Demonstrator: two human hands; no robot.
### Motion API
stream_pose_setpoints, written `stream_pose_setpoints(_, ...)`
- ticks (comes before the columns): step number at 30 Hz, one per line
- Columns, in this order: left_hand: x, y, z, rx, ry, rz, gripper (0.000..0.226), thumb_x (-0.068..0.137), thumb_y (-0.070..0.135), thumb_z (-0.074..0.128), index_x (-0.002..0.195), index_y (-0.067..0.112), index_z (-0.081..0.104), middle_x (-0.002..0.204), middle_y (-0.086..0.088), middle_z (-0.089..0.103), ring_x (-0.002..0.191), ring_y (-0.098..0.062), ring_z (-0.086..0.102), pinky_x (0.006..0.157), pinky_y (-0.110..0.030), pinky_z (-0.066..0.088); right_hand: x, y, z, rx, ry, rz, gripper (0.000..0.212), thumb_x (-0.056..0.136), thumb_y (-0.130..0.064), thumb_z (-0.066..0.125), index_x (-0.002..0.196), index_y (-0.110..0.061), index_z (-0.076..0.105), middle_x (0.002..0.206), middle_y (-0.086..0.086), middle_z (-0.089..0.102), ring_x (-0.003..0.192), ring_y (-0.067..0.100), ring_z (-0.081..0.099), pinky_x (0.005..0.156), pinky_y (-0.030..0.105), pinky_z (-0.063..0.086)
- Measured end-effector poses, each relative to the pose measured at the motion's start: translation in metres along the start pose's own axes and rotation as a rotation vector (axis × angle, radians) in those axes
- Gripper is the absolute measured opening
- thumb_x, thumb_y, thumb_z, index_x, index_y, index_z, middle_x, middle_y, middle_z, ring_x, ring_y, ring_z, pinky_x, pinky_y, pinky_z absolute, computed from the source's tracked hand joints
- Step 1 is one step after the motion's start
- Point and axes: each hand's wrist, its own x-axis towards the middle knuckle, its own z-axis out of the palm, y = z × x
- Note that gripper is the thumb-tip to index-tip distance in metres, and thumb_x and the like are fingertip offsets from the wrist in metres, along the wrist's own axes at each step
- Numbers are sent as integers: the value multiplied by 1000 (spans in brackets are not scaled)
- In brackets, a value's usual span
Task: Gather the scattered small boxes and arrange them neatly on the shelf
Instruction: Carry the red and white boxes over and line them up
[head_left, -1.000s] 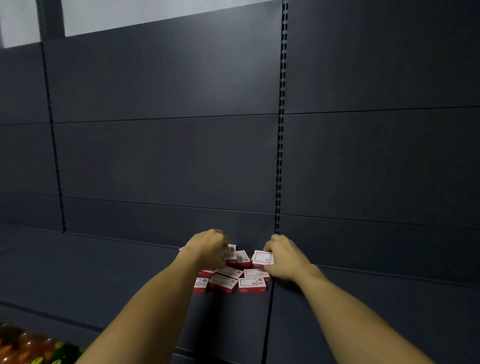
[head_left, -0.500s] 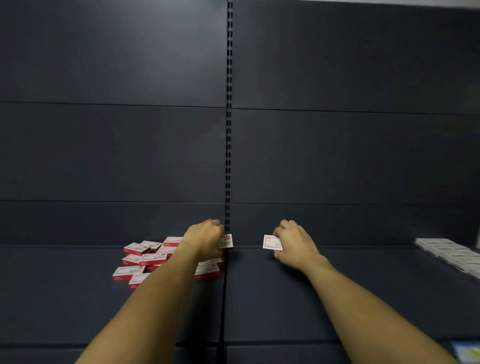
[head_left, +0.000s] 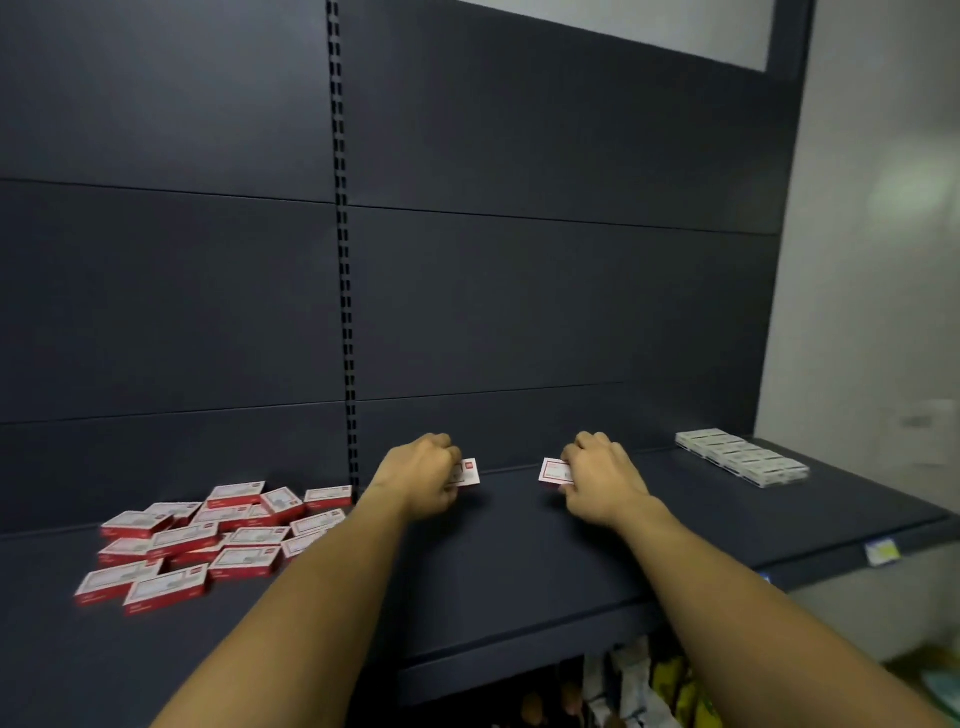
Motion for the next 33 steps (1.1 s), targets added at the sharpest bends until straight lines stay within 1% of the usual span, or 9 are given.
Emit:
stream_pose_setpoints(4,19,27,5,-26,2,78,37,93,34,57,127,20,59,120,2,55,113,-19,54,80,-33,49,-17,32,-11,-35,-21,96,36,90,-37,61,120,-16,58,119,3,50,114,23,45,100,35,37)
stream_pose_setpoints(9,42,63,5,-34,22,154,33,92,34,57,122,20,61,117,3,54,113,-19,53,77,-33,46,-40,71,-21,-71,-33,202,37,89,-37,62,119,-15,59,120,5,51,116,25,46,102,36,36)
stream_pose_setpoints(13,59,97,2,-40,31,207,34,92,32,57,123,19,61,119,2,54,113,-19,53,77,-33,45,-58,102,-31,-99,-37,289,36,86,-31,61,117,-13,59,124,7,52,119,28,46,103,37,36)
stream_pose_setpoints(16,68,122,-1,-40,41,233,32,91,31,57,120,19,61,117,3,54,112,-18,53,76,-33,46,-70,125,-38,-101,-52,334,40,84,-30,60,120,-13,59,126,8,51,121,29,45,104,39,37)
stream_pose_setpoints(19,76,149,-5,-46,44,242,31,90,30,56,118,18,62,115,3,54,110,-18,53,73,-31,44,-82,149,-45,-112,-41,348,45,84,-30,60,125,-14,58,128,8,51,122,29,44,104,38,37)
stream_pose_setpoints(23,85,189,-13,-47,43,248,31,89,30,56,117,18,62,115,2,55,110,-19,53,72,-33,46,-97,181,-57,-131,-31,356,48,85,-32,60,130,-15,57,130,7,51,121,28,44,102,38,38)
stream_pose_setpoints(26,91,219,-17,-41,43,263,31,90,29,54,118,18,62,115,2,54,109,-19,54,71,-31,45,-109,206,-64,-127,-32,354,50,85,-32,60,132,-14,55,129,8,51,120,27,45,101,38,40)
stream_pose_setpoints(30,96,253,-19,-41,42,257,33,90,28,54,120,18,60,118,1,54,110,-20,53,78,-35,49,-123,236,-69,-122,-34,345,49,85,-30,60,132,-14,55,128,7,51,118,26,45,100,37,39)
stream_pose_setpoints(33,100,272,-20,-38,35,230,33,89,28,56,121,18,60,118,1,54,111,-20,53,81,-36,50,-130,254,-71,-111,-33,321,49,86,-29,61,132,-14,56,127,8,51,117,26,46,100,37,39)
